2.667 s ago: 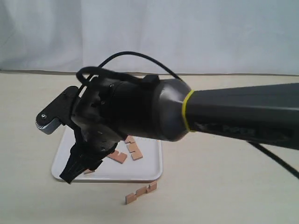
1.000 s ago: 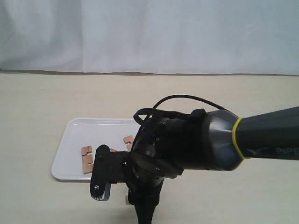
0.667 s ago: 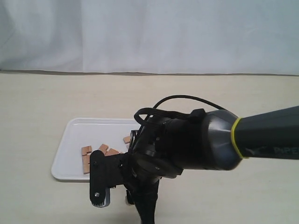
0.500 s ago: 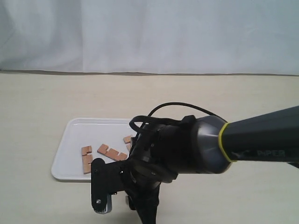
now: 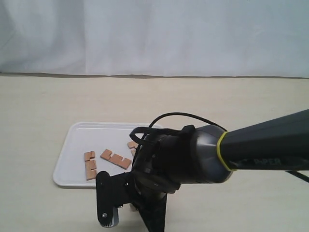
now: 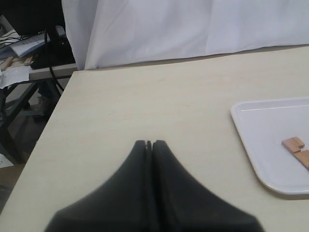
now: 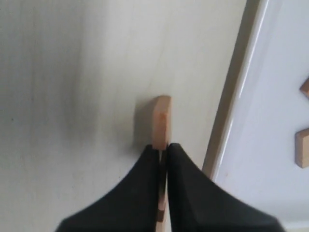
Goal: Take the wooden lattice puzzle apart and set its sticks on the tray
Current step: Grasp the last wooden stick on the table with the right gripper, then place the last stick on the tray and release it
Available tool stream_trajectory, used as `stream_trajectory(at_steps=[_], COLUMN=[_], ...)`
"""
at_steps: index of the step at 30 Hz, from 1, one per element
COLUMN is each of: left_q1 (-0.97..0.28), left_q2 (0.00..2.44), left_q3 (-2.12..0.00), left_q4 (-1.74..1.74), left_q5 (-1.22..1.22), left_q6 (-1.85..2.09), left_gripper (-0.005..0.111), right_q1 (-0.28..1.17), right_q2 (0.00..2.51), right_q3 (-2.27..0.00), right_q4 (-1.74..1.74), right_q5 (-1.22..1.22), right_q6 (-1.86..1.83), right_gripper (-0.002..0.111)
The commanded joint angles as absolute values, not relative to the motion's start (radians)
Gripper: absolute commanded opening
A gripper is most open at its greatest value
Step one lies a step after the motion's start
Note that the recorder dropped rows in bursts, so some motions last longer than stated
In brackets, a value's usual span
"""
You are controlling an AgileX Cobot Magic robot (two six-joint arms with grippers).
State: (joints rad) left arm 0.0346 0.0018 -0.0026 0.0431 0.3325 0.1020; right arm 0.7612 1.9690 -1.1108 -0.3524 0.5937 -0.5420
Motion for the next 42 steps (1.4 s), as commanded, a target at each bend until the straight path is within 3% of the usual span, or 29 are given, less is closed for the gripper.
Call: stream_trajectory(at_steps=[1,6,13,22,29,32,37,39,42], left_q1=[0.034,0.034,0.034,0.034,0.034,0.034,0.034,0.034,0.034], left_q2=[0.000,0.000,0.000,0.000,0.000,0.000,0.000,0.000,0.000], left_q3=[0.000,0.000,0.000,0.000,0.000,0.000,0.000,0.000,0.000], left_q4=[0.041,0.041,0.041,0.041,0.041,0.041,0.041,0.041,0.041], left_q5=[0.322,0.322,0.322,0.322,0.322,0.322,0.322,0.322,0.322], left_q6=[0.096,0.096,0.096,0.096,0.096,0.096,0.096,0.096,0.096], left_gripper=[0.000,0.000,0.000,0.000,0.000,0.000,0.000,0.000,0.000], right_q1=[0.782,0.766,0.704,0.663,0.665,0.665,0.681,0.707,0.750], right_q2=[1.899,1.816,1.839,2.036,2.157,2.168,2.132,2.106,2.054], right_q3=[-1.111,-1.113,-1.119,-1.282,-1.378,-1.389,-1.392,-1.392,-1.392], right_q4=[-0.359,-0.404,-0.737,-1.051,-1.063,-1.063,-1.046,-1.039,-1.010], right_q5=[0.590,0.448,0.369,0.516,0.615,0.637,0.668,0.668,0.668], right_q6=[-0.532,-0.380,0.103,0.745,0.839,0.895,0.936,0.930,0.875], right_gripper=[0.005,0.005,0.005,0.005,0.006,0.018,0.052,0.058,0.057])
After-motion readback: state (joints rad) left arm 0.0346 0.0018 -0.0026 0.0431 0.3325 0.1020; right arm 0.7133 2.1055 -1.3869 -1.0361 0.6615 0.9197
